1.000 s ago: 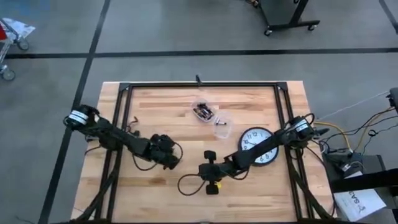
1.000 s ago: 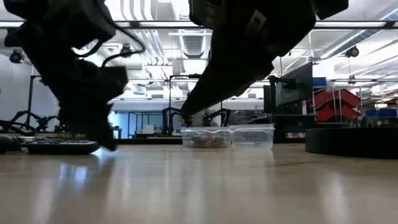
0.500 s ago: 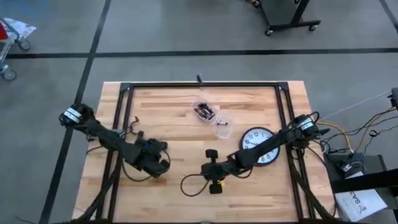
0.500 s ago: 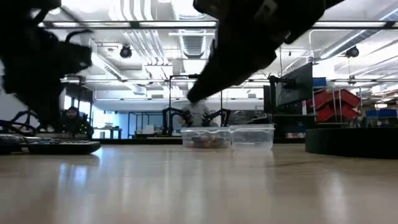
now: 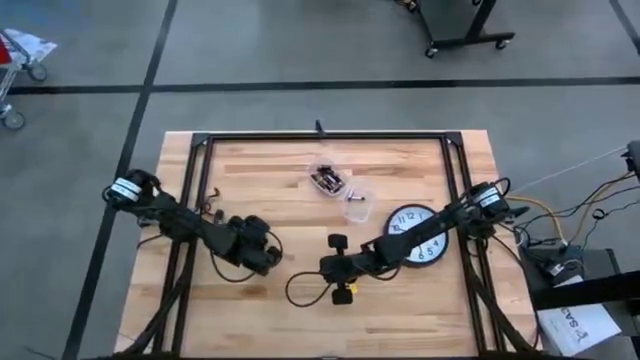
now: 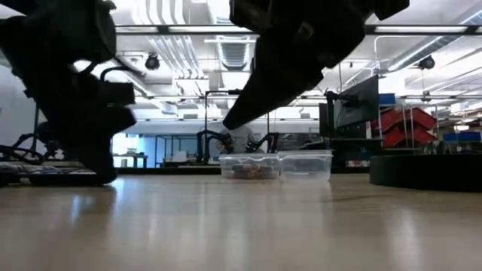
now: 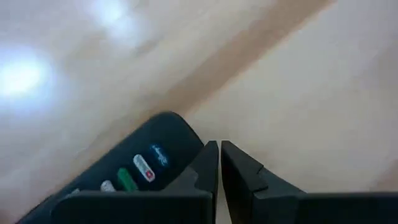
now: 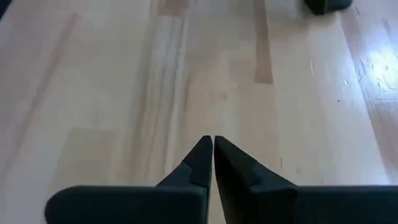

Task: Insert battery
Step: Adjust the wall clock

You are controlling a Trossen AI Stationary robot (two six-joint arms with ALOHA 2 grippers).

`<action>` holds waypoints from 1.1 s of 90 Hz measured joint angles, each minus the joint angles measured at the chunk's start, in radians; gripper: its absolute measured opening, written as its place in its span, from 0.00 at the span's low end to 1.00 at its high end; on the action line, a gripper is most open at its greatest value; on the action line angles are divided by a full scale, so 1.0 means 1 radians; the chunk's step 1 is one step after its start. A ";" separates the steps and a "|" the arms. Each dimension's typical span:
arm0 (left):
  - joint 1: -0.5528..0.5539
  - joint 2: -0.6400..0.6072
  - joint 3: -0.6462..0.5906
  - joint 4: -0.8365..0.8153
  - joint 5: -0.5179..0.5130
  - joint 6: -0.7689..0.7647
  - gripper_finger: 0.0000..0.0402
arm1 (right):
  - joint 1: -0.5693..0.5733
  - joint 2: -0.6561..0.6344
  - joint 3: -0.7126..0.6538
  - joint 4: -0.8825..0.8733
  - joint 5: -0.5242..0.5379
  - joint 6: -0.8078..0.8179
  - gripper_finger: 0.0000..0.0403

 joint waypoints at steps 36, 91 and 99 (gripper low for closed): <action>0.005 -0.086 0.000 0.070 -0.148 0.189 0.00 | 0.000 -0.029 0.055 -0.190 0.002 0.017 0.00; -0.059 -0.072 -0.001 0.948 0.210 1.097 0.00 | 0.125 -0.192 0.085 -1.156 -0.034 0.633 0.14; -0.105 -0.072 0.000 0.960 0.234 1.123 0.00 | 0.142 -0.190 0.051 -1.183 -0.030 0.712 0.22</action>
